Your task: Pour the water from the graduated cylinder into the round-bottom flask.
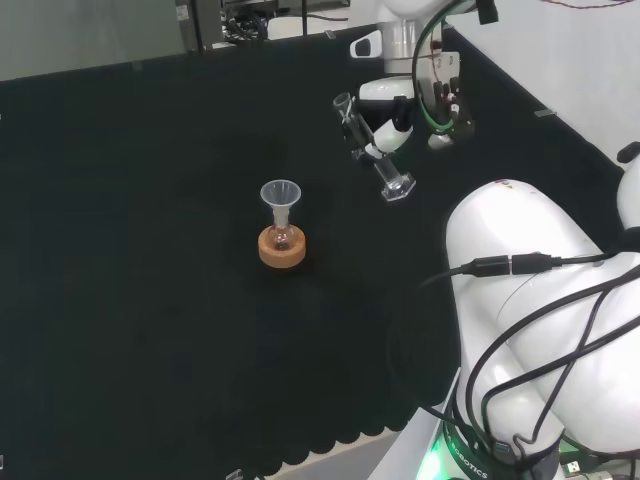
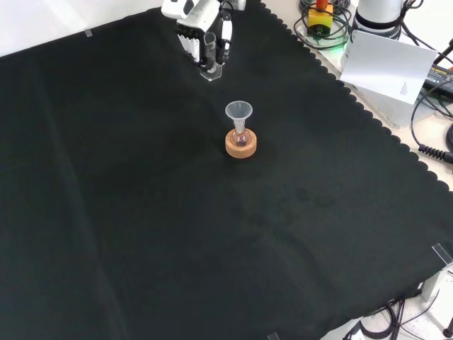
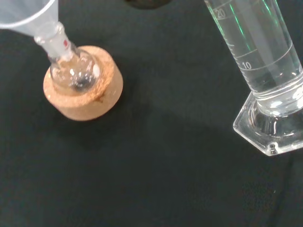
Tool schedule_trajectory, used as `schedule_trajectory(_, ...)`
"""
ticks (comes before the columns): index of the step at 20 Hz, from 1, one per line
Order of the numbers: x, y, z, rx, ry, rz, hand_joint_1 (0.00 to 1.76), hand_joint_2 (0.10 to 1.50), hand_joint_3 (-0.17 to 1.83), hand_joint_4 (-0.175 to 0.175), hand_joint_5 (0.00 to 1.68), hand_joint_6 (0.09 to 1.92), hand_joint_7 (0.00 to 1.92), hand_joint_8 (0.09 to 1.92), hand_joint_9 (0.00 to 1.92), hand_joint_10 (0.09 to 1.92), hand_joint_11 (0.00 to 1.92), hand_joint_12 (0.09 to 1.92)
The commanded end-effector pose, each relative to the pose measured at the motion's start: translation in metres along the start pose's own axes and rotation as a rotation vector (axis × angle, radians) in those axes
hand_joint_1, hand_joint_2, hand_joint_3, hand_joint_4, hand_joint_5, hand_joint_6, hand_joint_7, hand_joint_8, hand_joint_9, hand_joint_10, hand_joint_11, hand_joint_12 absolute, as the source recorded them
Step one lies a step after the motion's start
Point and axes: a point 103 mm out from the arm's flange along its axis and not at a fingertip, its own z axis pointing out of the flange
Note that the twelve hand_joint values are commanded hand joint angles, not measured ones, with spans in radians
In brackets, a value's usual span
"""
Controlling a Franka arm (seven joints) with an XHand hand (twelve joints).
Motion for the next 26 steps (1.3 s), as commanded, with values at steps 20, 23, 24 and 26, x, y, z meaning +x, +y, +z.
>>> schedule_trajectory(20, 0.048, 0.006, 0.032, 0.496, -0.173, -0.012, 1.13, 1.12, -0.01, -0.126, 1.0, 0.98, 1.24, 0.34, 1.48, 0.09, 1.37, 0.71)
schedule_trajectory(23, 0.051, 0.009, 0.031, 0.538, -0.192, -0.009, 1.13, 1.12, -0.01, -0.126, 1.0, 0.98, 1.25, 0.33, 1.48, 0.09, 1.37, 0.71)
schedule_trajectory(24, 0.053, 0.01, 0.03, 0.55, -0.202, -0.009, 1.13, 1.12, -0.01, -0.126, 1.0, 0.98, 1.25, 0.33, 1.48, 0.09, 1.37, 0.71)
schedule_trajectory(26, 0.056, 0.013, 0.029, 0.582, -0.227, 0.003, 1.13, 1.12, -0.01, -0.126, 1.0, 0.98, 1.25, 0.33, 1.48, 0.09, 1.37, 0.71)
